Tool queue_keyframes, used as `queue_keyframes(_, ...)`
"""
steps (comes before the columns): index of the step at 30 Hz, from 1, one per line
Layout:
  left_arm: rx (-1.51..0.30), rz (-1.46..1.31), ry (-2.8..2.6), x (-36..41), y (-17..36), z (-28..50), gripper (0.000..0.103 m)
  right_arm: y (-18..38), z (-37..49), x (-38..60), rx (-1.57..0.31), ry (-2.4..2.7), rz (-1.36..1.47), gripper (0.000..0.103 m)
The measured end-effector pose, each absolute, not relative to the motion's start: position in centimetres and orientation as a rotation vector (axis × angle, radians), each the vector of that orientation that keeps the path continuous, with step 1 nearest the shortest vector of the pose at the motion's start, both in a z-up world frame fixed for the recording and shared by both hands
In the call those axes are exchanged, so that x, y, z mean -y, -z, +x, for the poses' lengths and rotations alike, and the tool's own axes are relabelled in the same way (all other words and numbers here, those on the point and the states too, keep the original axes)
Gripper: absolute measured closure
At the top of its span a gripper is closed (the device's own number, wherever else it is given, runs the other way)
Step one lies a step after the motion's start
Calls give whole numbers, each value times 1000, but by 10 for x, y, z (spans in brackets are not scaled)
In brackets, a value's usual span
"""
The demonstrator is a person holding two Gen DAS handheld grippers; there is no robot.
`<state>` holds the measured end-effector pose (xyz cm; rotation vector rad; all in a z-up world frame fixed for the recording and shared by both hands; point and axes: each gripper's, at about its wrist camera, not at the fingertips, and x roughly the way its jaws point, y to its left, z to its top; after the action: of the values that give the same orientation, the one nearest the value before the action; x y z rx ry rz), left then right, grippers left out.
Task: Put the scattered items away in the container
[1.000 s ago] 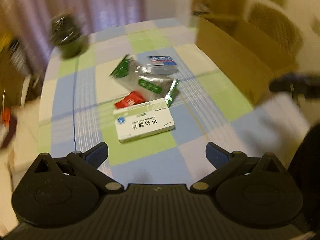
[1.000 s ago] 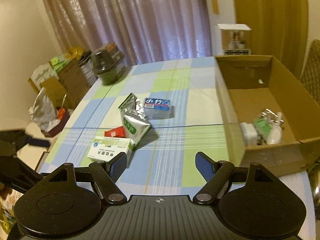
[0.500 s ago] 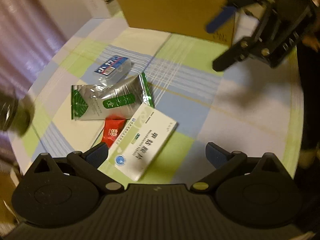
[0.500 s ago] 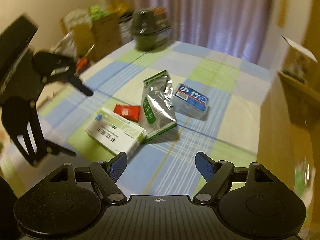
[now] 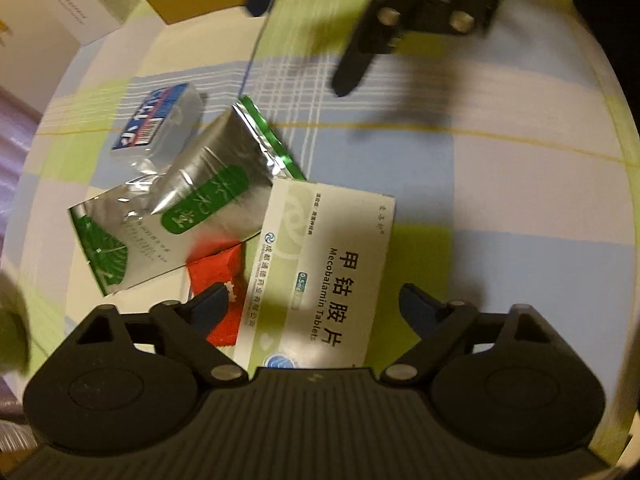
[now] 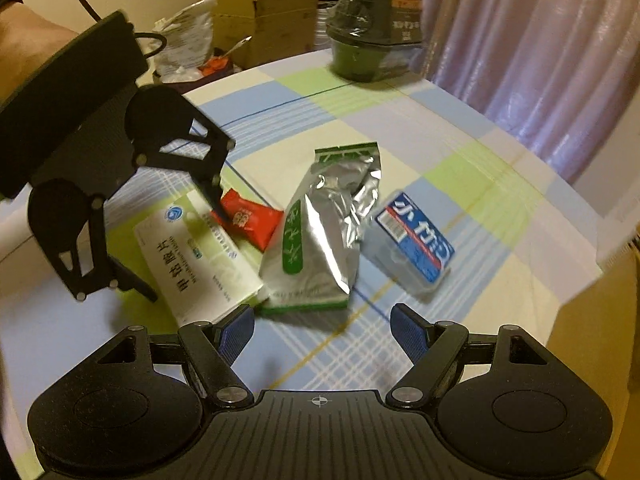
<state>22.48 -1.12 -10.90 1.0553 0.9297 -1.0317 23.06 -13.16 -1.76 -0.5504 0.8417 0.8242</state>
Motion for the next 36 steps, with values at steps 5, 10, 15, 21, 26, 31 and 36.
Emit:
queue_keyframes(5, -943, 1061, 1066, 10, 116, 228, 29, 19, 252, 116, -857, -843, -507, 22)
queue_keyframes(10, -1001, 1017, 1058, 0, 114, 225, 33, 29, 273, 90, -882, -845, -469, 22)
queue_keyframes(15, -1043, 958, 1038, -17, 113, 211, 33, 50, 292, 70, -948, -785, -415, 22)
queue_keyframes(21, -1058, 873, 975, -34, 113, 200, 33, 60, 286, 66, -979, -742, -436, 58)
queue_keyframes(26, -1062, 835, 952, -37, 112, 190, 33, 55, 257, 87, -1070, -784, -446, 59)
queue_keyframes(31, -1079, 788, 927, -40, 109, 185, 33, 50, 208, 129, -1163, -827, -456, 59)
queue_keyframes(36, -1115, 729, 905, -36, 106, 174, 35, 43, 165, 168, -1165, -772, -470, 16)
